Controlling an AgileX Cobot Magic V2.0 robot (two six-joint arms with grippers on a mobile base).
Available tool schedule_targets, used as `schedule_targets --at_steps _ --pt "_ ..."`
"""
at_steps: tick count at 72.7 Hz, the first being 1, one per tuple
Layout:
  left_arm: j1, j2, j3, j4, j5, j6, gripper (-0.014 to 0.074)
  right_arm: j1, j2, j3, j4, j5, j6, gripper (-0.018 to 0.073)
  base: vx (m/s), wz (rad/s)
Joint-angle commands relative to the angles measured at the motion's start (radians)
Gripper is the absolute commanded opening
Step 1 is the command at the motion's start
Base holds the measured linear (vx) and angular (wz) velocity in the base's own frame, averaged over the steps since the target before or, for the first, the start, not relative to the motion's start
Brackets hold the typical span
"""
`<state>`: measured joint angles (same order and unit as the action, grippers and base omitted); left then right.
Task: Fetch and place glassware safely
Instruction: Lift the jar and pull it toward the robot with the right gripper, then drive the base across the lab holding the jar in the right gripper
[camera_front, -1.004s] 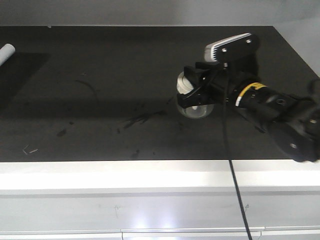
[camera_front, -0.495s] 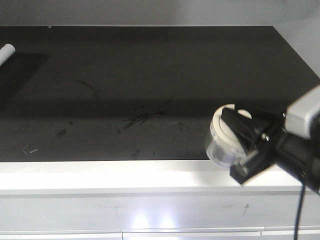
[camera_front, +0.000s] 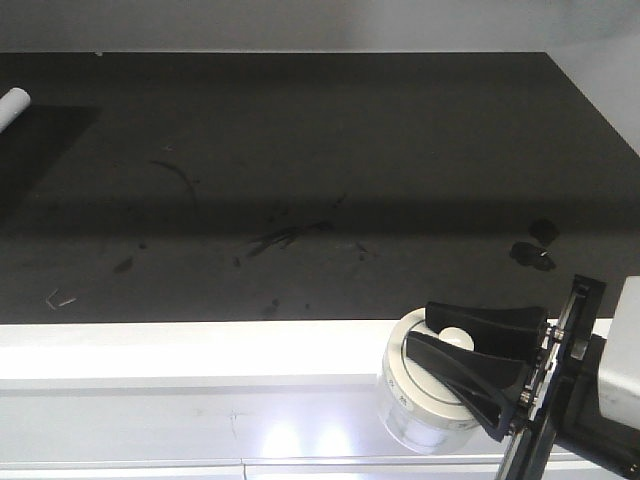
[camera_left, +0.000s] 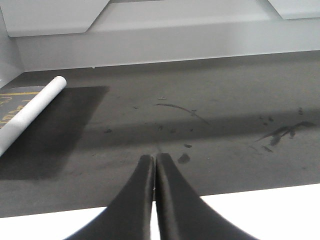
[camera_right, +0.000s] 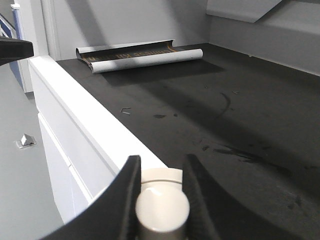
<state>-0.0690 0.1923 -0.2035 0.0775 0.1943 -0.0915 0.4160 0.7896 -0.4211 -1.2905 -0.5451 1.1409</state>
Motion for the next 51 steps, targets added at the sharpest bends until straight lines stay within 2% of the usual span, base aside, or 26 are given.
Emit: schedule_targets --at_steps 1,51 --pt "-0.006 0.006 -0.027 -0.001 -0.069 -0.007 -0.0007 -0.002 -0.008 -0.031 0.037 -0.037 -0.007 -0.0001 0.0 0.0" --pt "-0.006 0.006 -0.027 -0.001 -0.069 -0.007 -0.0007 -0.002 -0.008 -0.031 0.022 -0.042 -0.002 -0.0001 0.0 0.0"
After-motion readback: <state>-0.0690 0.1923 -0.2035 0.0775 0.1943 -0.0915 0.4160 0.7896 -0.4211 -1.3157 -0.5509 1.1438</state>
